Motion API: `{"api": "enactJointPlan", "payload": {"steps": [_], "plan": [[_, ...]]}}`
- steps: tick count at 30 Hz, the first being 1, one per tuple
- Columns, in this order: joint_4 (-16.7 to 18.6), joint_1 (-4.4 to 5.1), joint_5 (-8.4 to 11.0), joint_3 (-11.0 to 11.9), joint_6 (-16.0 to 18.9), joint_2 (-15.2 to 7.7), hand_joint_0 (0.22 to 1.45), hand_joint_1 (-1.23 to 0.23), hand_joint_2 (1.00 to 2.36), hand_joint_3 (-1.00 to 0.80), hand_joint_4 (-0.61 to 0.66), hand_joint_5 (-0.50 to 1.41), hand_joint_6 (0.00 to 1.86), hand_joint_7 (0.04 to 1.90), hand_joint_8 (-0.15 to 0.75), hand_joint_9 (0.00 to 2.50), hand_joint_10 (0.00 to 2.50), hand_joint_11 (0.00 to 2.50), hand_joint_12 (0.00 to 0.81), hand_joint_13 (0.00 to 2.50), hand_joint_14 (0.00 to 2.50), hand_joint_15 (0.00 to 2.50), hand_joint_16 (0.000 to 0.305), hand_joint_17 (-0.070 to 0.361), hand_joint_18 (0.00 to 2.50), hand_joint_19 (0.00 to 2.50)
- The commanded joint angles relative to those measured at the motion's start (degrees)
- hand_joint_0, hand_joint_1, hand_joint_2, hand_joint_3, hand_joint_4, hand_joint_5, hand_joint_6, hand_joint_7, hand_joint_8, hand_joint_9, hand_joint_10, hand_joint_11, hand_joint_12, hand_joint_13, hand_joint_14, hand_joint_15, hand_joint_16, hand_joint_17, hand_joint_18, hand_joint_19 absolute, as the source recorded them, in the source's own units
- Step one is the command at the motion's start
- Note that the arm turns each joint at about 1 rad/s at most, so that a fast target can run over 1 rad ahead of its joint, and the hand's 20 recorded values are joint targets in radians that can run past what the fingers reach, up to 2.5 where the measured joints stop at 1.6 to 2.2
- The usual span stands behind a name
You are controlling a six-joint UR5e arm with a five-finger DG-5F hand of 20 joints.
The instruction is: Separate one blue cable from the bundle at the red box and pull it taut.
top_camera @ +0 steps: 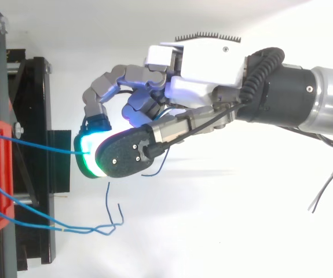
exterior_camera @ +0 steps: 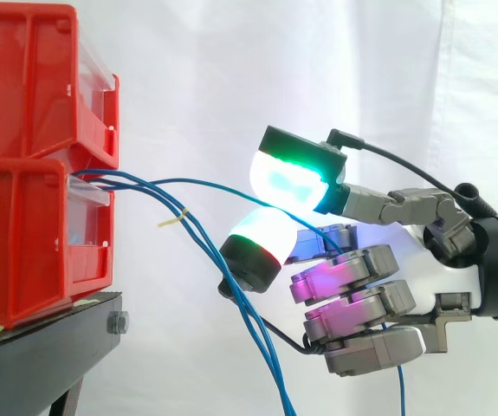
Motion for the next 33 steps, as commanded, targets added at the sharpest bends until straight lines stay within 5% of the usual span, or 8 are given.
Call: {"api": "enactJointPlan", "payload": {"steps": [1,13,18,33], "plan": [[-0.03,-0.03,-0.05,0.00,0.30,0.00,0.75,-0.73,1.01,-0.35,-0.05,-0.20,0.94,1.07,0.283,0.88,2.13,1.36,0.377,0.88,2.50,1.28,0.036,0.081,1.38,1.84],[-0.12,0.41,-0.05,0.00,-0.75,0.00,0.75,-0.74,1.01,-0.34,-0.03,-0.20,0.93,1.08,0.296,0.83,2.25,1.31,0.396,0.87,2.50,1.35,0.038,0.086,1.43,1.94],[-0.12,0.41,-0.05,0.00,-0.84,0.00,0.75,-0.74,1.01,-0.33,-0.03,-0.20,0.93,1.08,0.295,0.78,2.50,1.34,0.406,0.85,2.50,1.44,0.040,0.091,1.40,1.91],[-0.12,0.41,-0.05,-0.09,-0.84,0.00,0.75,-0.75,1.01,-0.33,-0.03,-0.20,0.93,1.08,0.302,0.62,2.50,1.54,0.410,0.78,2.50,1.52,0.042,0.095,1.31,1.74]]}}
